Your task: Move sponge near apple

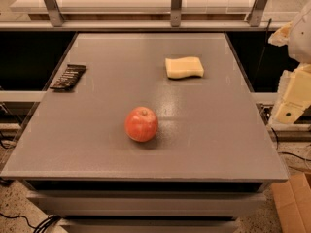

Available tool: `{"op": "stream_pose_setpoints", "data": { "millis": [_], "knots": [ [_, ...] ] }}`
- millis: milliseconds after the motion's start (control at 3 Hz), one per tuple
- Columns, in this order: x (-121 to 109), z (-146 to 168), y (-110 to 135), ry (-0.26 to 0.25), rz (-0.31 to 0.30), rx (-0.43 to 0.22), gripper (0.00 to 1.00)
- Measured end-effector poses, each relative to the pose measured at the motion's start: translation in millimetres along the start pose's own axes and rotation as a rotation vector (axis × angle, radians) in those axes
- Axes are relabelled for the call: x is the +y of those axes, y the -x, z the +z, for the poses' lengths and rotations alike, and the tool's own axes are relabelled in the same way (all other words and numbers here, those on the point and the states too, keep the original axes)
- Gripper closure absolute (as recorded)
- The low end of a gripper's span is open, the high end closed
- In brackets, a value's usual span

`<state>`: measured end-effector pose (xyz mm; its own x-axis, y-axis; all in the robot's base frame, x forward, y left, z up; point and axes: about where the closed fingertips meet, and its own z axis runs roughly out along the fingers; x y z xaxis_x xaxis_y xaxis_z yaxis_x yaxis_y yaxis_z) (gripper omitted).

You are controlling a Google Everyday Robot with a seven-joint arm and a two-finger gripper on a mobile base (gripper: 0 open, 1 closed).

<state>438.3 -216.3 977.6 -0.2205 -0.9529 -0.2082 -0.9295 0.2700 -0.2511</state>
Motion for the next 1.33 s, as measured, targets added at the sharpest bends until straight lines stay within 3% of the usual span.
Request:
{"op": "stream_pose_setpoints", "data": {
  "millis": [667,1000,1333],
  "knots": [
    [-1.4,1.9,10.7,0.000,-0.034,-0.026,0.00],
    [-15.0,9.3,36.6,-0.007,-0.125,-0.039,0.00],
    [-37.4,26.9,78.8,-0.018,-0.261,-0.028,0.00]
  ]
}}
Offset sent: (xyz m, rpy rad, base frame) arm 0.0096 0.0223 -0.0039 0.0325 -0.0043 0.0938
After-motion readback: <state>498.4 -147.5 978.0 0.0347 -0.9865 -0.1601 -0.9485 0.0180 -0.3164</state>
